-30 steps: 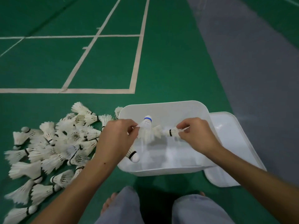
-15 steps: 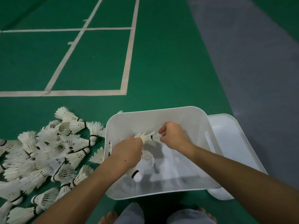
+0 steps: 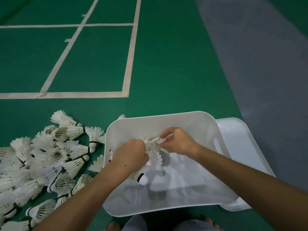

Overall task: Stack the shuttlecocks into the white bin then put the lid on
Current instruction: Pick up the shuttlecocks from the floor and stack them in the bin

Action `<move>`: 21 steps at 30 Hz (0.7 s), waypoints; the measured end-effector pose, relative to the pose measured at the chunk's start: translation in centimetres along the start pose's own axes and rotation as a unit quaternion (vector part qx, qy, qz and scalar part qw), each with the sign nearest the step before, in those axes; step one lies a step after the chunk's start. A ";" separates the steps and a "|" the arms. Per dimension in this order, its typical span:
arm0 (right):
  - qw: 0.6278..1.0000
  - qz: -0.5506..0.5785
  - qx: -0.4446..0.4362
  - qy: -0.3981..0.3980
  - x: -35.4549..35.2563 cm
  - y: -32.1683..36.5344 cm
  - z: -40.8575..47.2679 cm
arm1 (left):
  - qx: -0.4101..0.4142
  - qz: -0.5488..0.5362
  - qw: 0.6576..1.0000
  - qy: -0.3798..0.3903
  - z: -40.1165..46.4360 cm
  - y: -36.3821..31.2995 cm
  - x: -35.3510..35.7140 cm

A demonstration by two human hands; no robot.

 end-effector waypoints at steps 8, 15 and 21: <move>0.974 -0.126 -0.189 -0.017 -0.6 1.0 -10.2 | 0.022 -0.040 0.997 -0.063 -2.1 -1.0 -0.8; 0.899 -0.346 -0.252 -0.091 1.6 1.0 -13.2 | 0.081 -0.128 0.984 -0.094 -4.9 -3.2 -1.3; 0.927 -0.320 -0.112 -0.164 -1.9 -1.9 -11.0 | 0.080 -0.104 0.988 -0.086 -5.0 -2.0 -0.6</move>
Point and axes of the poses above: each hand's wrist, its own z-axis towards the middle knuckle, its own x-axis out of the palm, y = z × x, the point moved 6 cm from there along z, towards the middle knuckle, and after that the axes turned 11 degrees about x, right-handed, at the moved point
